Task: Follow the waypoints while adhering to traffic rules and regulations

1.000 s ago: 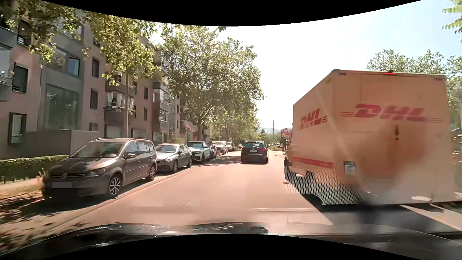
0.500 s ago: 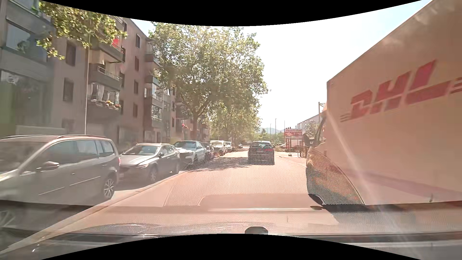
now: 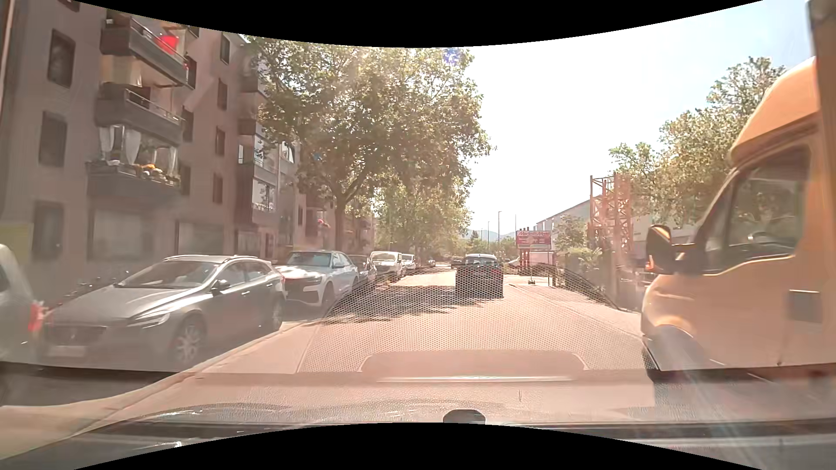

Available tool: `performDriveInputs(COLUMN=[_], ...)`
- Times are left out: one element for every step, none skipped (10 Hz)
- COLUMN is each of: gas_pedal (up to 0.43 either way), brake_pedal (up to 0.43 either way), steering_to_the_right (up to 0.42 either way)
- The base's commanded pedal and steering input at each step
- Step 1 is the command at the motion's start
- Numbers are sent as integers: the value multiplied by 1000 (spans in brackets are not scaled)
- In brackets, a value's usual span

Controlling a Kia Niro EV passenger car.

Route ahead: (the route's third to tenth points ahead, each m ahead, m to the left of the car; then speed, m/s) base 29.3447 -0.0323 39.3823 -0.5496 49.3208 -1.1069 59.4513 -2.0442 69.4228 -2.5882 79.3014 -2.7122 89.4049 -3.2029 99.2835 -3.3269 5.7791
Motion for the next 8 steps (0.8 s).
performDriveInputs(gas_pedal=[20, 28, 28, 28, 28, 28, 28, 28], brake_pedal=[0, 0, 0, 0, 0, 0, 0, 0], steering_to_the_right=[59, 69, 83, 96, 107, 118, 130, 141])
